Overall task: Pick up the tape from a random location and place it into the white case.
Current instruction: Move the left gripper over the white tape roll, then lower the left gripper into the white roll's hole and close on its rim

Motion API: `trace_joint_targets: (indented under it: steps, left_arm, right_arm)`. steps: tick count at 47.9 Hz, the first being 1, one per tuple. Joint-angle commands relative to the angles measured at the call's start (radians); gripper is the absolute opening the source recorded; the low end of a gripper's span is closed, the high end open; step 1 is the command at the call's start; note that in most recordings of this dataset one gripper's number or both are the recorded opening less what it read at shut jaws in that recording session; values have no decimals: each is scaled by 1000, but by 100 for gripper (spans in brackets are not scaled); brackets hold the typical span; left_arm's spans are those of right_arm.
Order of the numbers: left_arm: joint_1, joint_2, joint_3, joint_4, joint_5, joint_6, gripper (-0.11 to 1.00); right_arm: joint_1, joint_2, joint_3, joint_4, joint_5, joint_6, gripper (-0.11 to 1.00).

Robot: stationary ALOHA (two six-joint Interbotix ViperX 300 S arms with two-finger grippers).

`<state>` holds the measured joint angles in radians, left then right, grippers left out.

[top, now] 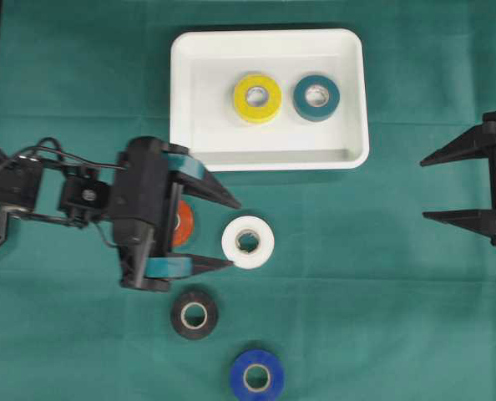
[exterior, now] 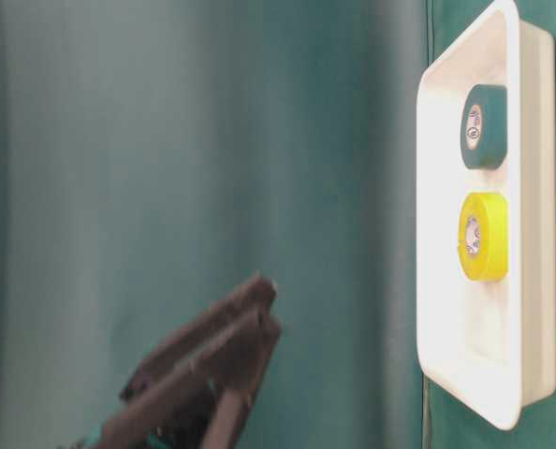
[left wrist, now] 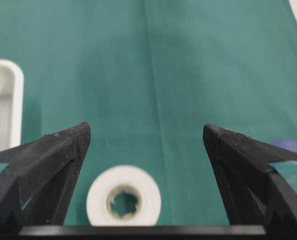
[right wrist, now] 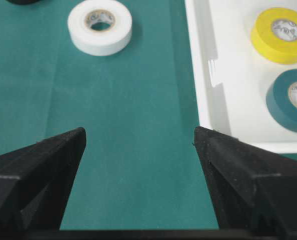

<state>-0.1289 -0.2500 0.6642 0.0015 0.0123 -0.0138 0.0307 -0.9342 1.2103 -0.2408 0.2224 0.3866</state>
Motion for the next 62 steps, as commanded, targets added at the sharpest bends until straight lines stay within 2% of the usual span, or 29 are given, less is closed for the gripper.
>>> trace_joint_targets:
  steps: [1, 19, 31, 49, 55, 62]
  left_arm:
    - [-3, 8, -46, -2, 0, 2, 98]
    - [-3, 12, -71, -3, 41, -12, 98]
    - [-3, 44, -189, -2, 299, -12, 98]
    - [-8, 175, -410, 0, 686, -14, 98]
    - [-8, 199, -451, 3, 752, -14, 98]
    - [-3, 204, -456, 3, 759, -12, 98]
  right_arm:
    - [2, 6, -25, 0, 2, -2, 87]
    - [2, 6, -25, -2, 9, -2, 87]
    - [2, 6, -26, -2, 9, -2, 87]
    - [2, 9, -23, -2, 9, -2, 87]
    - [2, 14, -23, 0, 9, -2, 87]
    - [3, 15, -23, -2, 11, -2, 87]
